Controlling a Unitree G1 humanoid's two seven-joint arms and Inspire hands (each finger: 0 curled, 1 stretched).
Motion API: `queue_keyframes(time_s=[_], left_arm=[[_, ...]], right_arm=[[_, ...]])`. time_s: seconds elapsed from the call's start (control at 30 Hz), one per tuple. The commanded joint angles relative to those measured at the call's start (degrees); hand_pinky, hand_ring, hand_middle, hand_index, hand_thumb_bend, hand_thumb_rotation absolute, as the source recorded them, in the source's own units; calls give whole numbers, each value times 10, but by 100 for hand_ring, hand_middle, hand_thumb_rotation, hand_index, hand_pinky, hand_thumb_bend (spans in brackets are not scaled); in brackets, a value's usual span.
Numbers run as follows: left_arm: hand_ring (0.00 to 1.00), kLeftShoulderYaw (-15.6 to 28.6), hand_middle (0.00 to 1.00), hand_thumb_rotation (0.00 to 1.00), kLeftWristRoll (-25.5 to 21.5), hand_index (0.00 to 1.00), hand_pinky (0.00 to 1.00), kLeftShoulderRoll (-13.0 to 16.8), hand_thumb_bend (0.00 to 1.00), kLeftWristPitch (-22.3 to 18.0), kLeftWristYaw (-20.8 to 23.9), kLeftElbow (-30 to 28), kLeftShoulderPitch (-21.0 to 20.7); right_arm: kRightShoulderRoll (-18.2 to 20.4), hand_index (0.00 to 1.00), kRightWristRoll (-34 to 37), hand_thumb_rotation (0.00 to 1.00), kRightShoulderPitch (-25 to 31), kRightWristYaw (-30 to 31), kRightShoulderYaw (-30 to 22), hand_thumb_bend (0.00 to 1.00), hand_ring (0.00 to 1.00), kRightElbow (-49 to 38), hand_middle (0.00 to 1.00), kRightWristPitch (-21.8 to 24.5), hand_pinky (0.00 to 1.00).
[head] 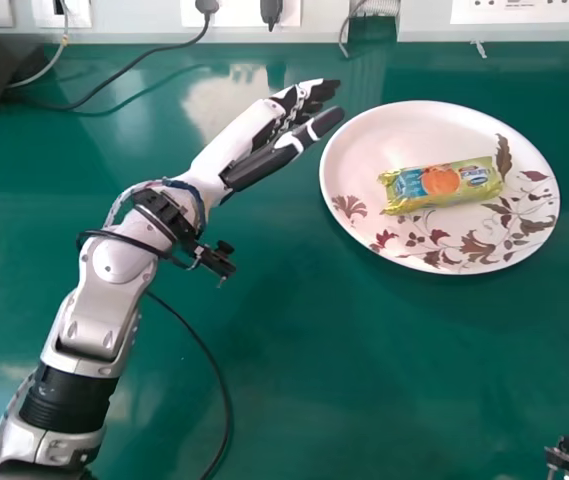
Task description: Pick up biscuit and place it in the plate
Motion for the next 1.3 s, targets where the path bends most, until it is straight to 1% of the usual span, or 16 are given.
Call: queue_keyframes(time_s=[0.0, 0.2, 0.3, 0.37, 0.43, 0.47, 0.5, 0.53, 0.6, 0.67, 0.8, 0.93, 1.0, 1.1, 1.2, 1.27], left_arm=[[100, 13, 100, 72, -20, 97, 100, 0, 100, 6, -5, -16, 18], [100, 37, 100, 71, -89, 96, 100, -8, 100, 30, -22, -22, 32], [100, 46, 100, 70, -109, 97, 100, -11, 100, 26, -26, -19, 37], [100, 52, 100, 71, -123, 97, 100, -15, 100, 19, -29, -15, 40], [100, 61, 100, 72, -146, 97, 100, -22, 100, 20, -34, -13, 43], [99, 66, 100, 72, -160, 96, 100, -27, 100, 26, -35, -13, 44], [99, 70, 100, 72, -171, 96, 100, -31, 100, 31, -36, -13, 46], [100, 73, 100, 72, -181, 96, 100, -32, 100, 36, -36, -14, 47], [100, 78, 100, 72, -193, 96, 100, -31, 100, 39, -40, -14, 49], [100, 85, 100, 72, -209, 96, 100, -32, 100, 43, -45, -14, 51], [100, 97, 100, 72, -233, 96, 100, -35, 100, 54, -45, -17, 60], [100, 110, 100, 71, -258, 97, 100, -39, 100, 62, -45, -16, 70], [100, 115, 100, 71, -269, 98, 100, -40, 100, 67, -45, -16, 72], [100, 125, 100, 70, -294, 98, 100, -43, 100, 74, -46, -16, 77], [99, 140, 100, 71, -327, 97, 100, -49, 100, 83, -51, -13, 84], [99, 150, 100, 72, -348, 97, 100, -51, 100, 90, -54, -10, 91]], right_arm=[[12, 86, 0, 28, 3, -4, -3, 81, 94, -8, 93, 1, 84], [8, 87, -1, 26, 3, -2, -5, 79, 93, -9, 93, 2, 81], [8, 87, -3, 28, 3, -5, -5, 80, 92, -12, 92, 3, 79], [8, 86, -5, 29, 4, -6, -5, 78, 90, -13, 91, 2, 78], [9, 87, -8, 27, 4, -7, -6, 77, 90, -14, 91, 2, 78], [9, 87, -9, 25, 5, -9, -5, 77, 90, -15, 91, 2, 78], [10, 87, -10, 24, 5, -11, -4, 78, 89, -17, 91, 3, 77], [10, 87, -8, 27, 6, -11, -3, 81, 88, -18, 91, 4, 74], [10, 88, -6, 30, 6, -12, -2, 84, 87, -19, 90, 7, 70], [10, 88, -7, 31, 6, -13, -2, 84, 86, -19, 90, 7, 68], [9, 88, -7, 29, 4, -11, -3, 83, 84, -14, 88, 6, 66], [7, 86, -1, 27, 4, -5, -4, 83, 82, -11, 87, 8, 67], [6, 86, 1, 27, 5, -3, -4, 84, 82, -11, 87, 9, 66], [6, 85, 3, 25, 7, -4, -4, 84, 81, -12, 86, 10, 63], [9, 87, 0, 21, 9, -7, -4, 81, 81, -14, 85, 10, 64], [11, 87, -4, 20, 10, -9, -3, 81, 80, -15, 85, 10, 63]])
